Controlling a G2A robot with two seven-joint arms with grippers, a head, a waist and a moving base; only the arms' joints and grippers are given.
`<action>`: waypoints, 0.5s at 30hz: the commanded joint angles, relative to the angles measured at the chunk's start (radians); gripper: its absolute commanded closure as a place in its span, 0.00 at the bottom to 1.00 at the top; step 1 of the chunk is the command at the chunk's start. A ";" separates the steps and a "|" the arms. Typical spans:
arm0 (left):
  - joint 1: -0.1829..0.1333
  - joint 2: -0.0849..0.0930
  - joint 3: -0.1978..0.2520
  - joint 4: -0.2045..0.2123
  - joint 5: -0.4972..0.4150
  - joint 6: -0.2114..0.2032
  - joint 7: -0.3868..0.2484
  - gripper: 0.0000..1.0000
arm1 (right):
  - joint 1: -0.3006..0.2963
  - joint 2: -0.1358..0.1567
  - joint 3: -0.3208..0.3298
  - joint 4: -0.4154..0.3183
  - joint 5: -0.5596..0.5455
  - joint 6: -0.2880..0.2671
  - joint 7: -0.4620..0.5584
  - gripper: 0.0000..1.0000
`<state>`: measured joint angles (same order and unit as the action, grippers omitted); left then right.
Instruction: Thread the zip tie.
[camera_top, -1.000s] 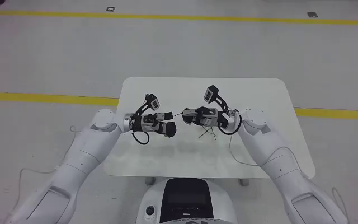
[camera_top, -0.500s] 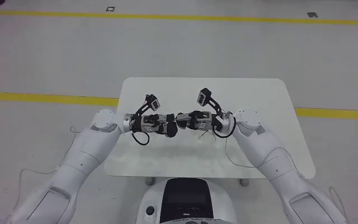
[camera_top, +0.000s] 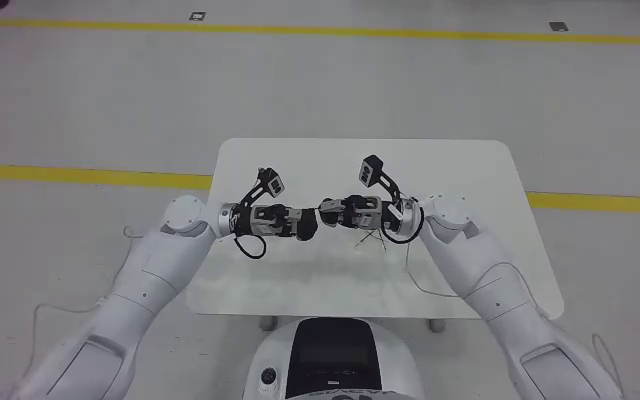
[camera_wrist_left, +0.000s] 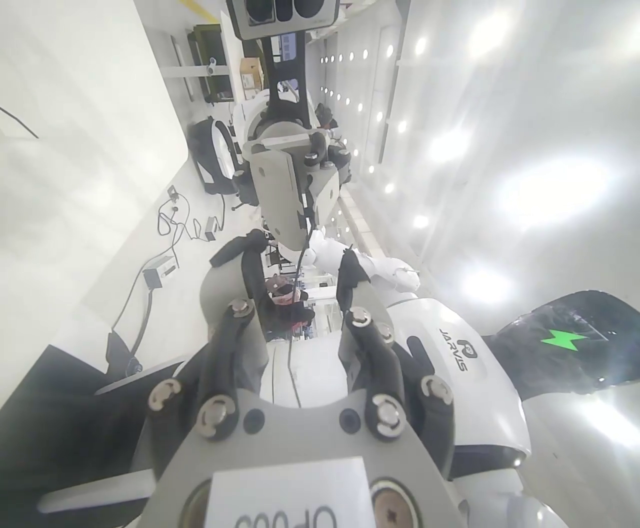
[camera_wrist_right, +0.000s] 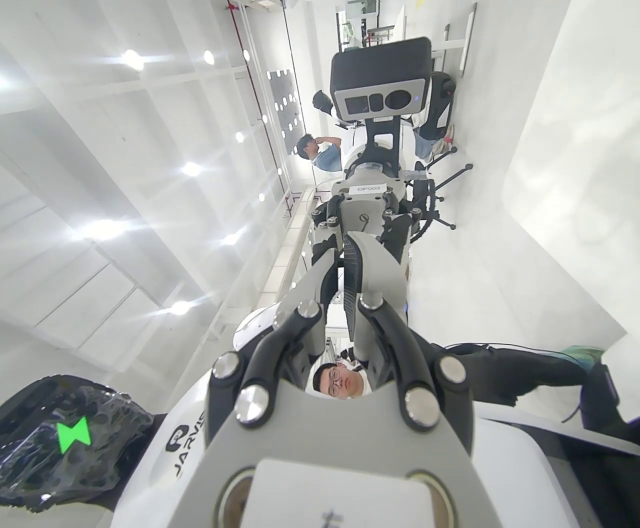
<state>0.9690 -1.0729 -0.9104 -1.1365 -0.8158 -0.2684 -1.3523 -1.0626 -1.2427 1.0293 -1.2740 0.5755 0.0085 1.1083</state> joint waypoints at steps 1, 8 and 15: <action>0.002 0.001 -0.002 -0.002 -0.001 -0.001 0.001 0.73 | -0.001 0.002 0.002 -0.005 -0.009 0.004 -0.001 1.00; 0.007 0.001 -0.008 -0.006 -0.004 0.002 0.011 0.79 | -0.005 0.007 0.005 -0.020 -0.033 0.013 -0.005 1.00; 0.011 0.002 -0.013 -0.007 -0.004 0.003 0.015 0.84 | -0.006 0.009 0.000 -0.026 -0.044 0.016 -0.006 1.00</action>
<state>0.9794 -1.0709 -0.9232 -1.1437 -0.8199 -0.2652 -1.3375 -1.0693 -1.2337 1.0301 -1.2995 0.5320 0.0240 1.1023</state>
